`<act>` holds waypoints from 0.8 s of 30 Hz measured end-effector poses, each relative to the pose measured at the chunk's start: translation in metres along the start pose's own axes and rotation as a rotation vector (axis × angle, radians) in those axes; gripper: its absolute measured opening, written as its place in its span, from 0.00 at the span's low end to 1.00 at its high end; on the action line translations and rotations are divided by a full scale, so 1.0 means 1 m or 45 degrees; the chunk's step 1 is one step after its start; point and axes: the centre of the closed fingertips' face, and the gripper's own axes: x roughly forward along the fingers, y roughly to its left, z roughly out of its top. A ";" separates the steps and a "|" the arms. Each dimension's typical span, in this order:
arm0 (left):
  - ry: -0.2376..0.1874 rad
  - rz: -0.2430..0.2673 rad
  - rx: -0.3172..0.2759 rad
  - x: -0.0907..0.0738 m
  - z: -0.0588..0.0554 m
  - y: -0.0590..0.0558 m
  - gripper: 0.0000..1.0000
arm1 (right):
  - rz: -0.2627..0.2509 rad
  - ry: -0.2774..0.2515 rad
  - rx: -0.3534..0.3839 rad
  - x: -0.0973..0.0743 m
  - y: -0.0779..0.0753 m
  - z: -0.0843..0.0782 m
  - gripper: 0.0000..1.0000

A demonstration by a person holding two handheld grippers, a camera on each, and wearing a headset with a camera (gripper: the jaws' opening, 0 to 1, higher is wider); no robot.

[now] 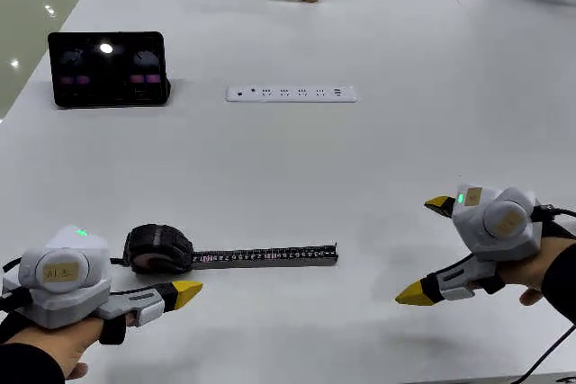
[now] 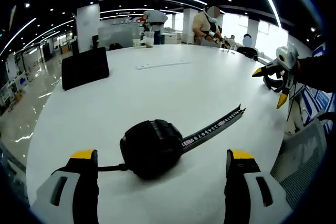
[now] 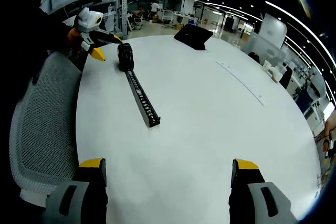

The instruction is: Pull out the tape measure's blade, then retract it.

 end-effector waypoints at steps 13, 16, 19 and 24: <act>-0.068 0.097 -0.155 0.021 0.024 0.002 0.99 | 0.129 0.066 -0.124 0.036 0.003 0.030 0.99; -0.086 0.082 -0.179 0.029 0.027 -0.003 0.99 | 0.156 0.089 -0.154 0.044 0.006 0.032 0.99; -0.064 0.081 -0.125 0.037 0.026 -0.008 0.99 | 0.186 0.083 -0.198 0.051 0.010 0.036 0.99; -0.095 0.105 -0.083 0.041 0.030 -0.011 0.99 | 0.231 0.106 -0.244 0.063 0.017 0.037 0.99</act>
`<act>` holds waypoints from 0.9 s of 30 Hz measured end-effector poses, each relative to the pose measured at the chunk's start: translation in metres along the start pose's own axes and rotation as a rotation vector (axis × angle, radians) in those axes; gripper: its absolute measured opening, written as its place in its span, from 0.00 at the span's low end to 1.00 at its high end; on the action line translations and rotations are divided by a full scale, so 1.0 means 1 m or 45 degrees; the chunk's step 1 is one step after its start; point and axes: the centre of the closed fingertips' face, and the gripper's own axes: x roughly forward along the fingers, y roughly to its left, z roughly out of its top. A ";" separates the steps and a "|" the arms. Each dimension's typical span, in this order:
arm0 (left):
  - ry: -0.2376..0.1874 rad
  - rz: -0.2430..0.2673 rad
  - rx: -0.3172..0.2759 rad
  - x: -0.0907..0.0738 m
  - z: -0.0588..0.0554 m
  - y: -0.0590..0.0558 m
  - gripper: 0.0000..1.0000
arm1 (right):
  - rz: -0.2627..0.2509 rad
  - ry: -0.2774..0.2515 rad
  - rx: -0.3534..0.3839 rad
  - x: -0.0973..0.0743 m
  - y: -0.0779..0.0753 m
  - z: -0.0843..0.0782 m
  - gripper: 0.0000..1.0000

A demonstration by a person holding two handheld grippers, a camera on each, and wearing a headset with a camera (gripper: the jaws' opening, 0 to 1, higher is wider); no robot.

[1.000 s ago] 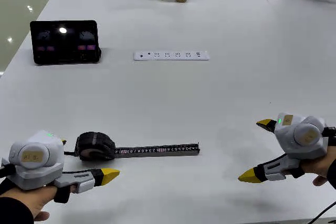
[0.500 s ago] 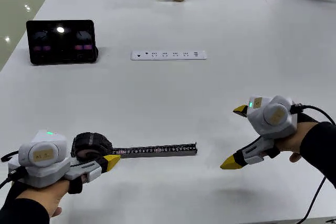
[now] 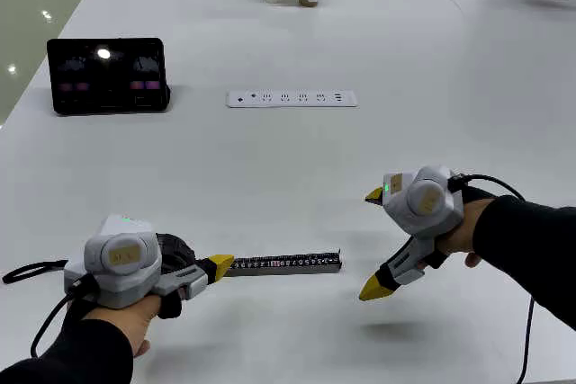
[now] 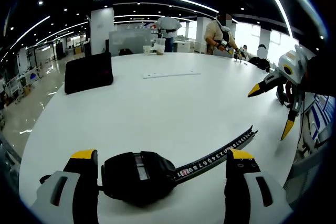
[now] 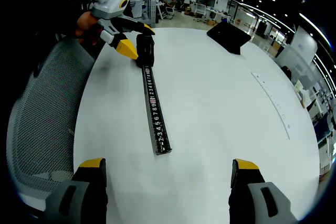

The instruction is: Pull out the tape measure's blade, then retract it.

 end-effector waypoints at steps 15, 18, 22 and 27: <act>-0.118 0.060 -0.019 0.000 -0.006 0.001 0.99 | 0.080 0.021 0.011 0.035 0.006 0.006 0.92; -0.109 0.072 -0.021 -0.003 -0.015 -0.001 0.99 | 0.086 0.029 -0.010 0.040 0.006 0.007 0.88; -0.142 0.071 -0.020 -0.005 -0.012 0.000 0.99 | 0.101 0.035 -0.038 0.042 0.008 0.007 0.79; -0.160 0.075 -0.038 -0.003 -0.008 0.004 0.99 | 0.113 0.061 -0.078 0.044 0.009 0.004 0.62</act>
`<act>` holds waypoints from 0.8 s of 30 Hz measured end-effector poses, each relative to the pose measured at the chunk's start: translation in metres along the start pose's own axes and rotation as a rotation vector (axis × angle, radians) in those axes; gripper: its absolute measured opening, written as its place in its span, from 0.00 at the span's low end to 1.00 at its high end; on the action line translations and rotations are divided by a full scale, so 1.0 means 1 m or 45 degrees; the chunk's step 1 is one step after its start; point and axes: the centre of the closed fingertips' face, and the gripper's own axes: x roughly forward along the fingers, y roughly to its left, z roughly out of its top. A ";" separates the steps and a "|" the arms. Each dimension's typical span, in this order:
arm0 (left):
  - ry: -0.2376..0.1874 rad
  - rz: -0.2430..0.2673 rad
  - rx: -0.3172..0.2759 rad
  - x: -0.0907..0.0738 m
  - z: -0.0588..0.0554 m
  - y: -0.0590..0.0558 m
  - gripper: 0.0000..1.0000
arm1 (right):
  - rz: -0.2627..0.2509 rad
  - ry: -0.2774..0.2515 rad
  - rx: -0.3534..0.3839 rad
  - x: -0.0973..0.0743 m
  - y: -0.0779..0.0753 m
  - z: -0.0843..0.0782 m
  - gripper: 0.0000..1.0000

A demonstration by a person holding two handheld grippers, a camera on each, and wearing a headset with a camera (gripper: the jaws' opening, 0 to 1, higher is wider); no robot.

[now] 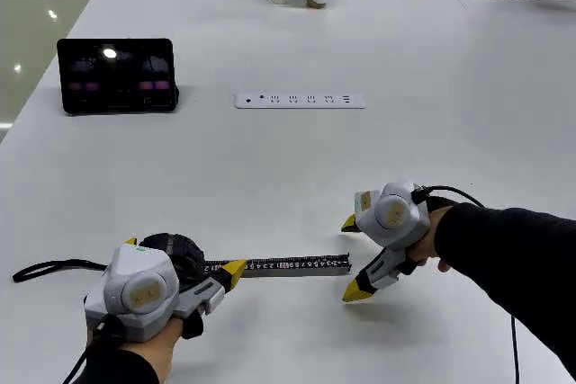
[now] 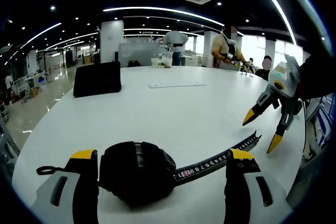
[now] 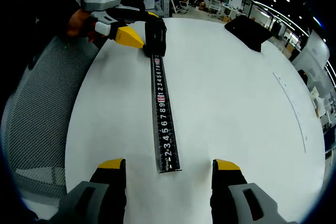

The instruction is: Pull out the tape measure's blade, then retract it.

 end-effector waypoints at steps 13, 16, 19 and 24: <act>-0.021 0.021 -0.003 0.001 0.001 0.005 0.99 | 0.014 0.028 -0.039 -0.002 0.000 -0.006 0.29; -0.017 0.023 -0.003 0.000 -0.001 0.005 0.99 | 0.004 0.033 -0.046 -0.002 -0.002 -0.007 0.23; -0.017 0.020 -0.005 -0.001 -0.001 0.004 0.99 | 0.005 0.036 -0.056 -0.001 -0.001 -0.006 0.18; -0.024 0.014 -0.001 -0.001 0.000 0.002 0.99 | 0.008 0.030 -0.064 0.001 -0.001 -0.004 0.14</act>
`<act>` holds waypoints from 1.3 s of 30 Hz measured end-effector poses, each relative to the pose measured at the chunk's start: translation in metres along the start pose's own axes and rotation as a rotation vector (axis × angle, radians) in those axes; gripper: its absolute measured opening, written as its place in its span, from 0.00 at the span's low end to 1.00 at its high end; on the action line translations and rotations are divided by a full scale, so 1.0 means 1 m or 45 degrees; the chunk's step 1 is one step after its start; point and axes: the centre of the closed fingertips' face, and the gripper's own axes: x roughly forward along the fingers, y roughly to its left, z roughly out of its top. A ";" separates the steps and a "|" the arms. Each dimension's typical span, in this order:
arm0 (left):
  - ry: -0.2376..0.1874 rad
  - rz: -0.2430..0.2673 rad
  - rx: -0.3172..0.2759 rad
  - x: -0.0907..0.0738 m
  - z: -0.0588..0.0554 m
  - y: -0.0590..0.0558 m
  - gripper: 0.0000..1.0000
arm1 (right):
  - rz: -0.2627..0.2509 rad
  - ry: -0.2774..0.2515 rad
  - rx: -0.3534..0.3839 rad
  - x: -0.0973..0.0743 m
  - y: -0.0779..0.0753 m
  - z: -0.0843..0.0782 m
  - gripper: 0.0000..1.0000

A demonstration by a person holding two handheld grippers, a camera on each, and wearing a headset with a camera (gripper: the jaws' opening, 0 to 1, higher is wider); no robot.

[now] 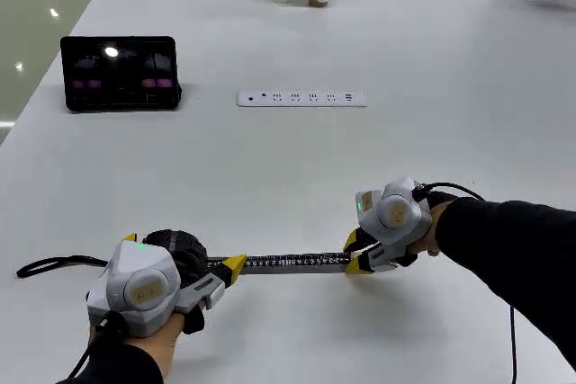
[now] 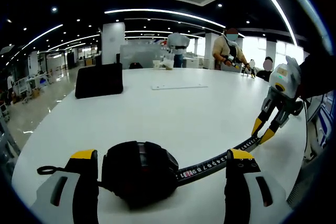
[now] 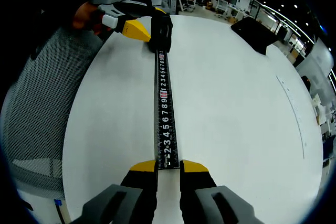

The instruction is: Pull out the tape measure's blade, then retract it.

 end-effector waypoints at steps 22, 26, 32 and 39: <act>0.027 0.102 -0.092 0.005 -0.007 0.023 0.85 | 0.003 0.046 0.058 0.002 0.002 -0.001 0.11; 0.059 0.103 -0.115 0.006 -0.014 0.024 0.78 | 0.006 0.063 0.049 0.002 0.003 -0.001 0.11; 0.093 0.120 -0.127 0.007 -0.017 0.027 0.70 | 0.019 0.076 0.037 0.002 0.002 -0.001 0.11; 0.118 0.133 -0.167 0.007 -0.020 0.031 0.62 | 0.025 0.088 0.033 0.003 0.002 -0.001 0.11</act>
